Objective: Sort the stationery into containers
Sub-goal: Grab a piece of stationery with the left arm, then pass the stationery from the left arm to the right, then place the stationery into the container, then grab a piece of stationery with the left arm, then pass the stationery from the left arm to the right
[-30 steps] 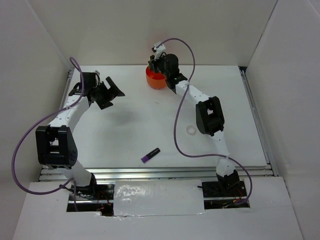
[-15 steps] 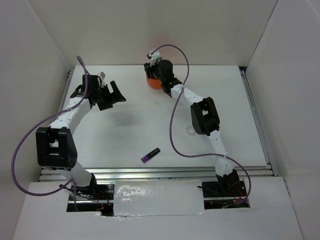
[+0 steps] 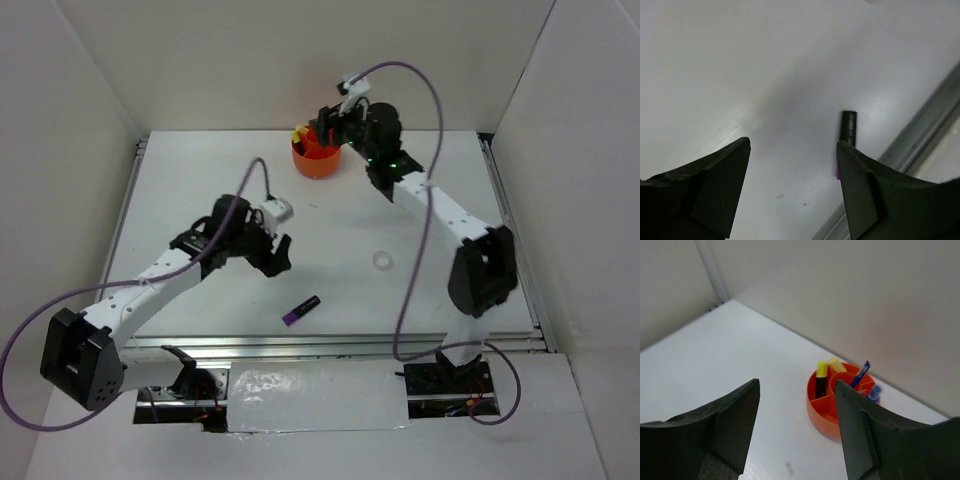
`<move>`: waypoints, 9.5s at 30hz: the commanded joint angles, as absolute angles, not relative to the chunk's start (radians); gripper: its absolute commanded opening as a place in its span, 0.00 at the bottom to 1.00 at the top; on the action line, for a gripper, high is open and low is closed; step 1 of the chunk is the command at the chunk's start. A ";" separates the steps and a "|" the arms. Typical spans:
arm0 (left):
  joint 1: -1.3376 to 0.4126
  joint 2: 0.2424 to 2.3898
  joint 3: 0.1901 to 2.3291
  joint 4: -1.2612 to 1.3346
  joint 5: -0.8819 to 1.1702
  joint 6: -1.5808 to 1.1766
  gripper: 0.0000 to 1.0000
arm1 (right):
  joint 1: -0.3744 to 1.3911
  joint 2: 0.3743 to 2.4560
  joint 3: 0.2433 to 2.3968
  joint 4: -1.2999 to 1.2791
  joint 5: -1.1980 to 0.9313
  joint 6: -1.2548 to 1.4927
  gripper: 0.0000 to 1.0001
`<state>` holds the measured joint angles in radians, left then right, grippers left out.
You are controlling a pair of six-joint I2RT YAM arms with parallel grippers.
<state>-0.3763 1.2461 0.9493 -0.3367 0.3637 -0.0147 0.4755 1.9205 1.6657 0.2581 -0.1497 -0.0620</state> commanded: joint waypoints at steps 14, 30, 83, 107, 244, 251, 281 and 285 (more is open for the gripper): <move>-0.897 1.689 1.078 -0.443 0.005 -0.107 0.73 | 0.183 0.839 0.990 -0.190 -0.155 -0.156 0.71; -0.928 1.928 1.204 -0.531 -0.086 -0.164 0.25 | 0.206 0.673 0.900 -0.325 -0.209 -0.279 0.70; -0.311 1.677 1.169 -0.322 0.897 -0.934 0.23 | 0.884 1.536 1.243 -0.566 -0.506 -1.706 0.16; 0.130 1.414 1.106 0.061 0.877 -0.696 0.99 | 0.624 1.945 1.608 0.725 0.250 -0.065 0.00; -0.881 2.295 1.767 -0.163 0.238 0.106 0.52 | -0.434 0.965 1.045 -0.606 -0.443 -0.092 0.66; -0.807 2.122 1.648 -0.094 0.356 0.017 0.37 | -0.413 1.100 1.106 -0.762 -0.601 -0.083 0.77; -0.735 1.448 1.290 -0.163 0.290 0.132 0.29 | 0.224 1.446 1.321 -0.572 -0.974 0.327 0.75; -0.742 1.439 1.292 -0.167 0.291 0.141 0.29 | 0.221 1.476 1.328 -0.561 -0.973 0.347 0.74</move>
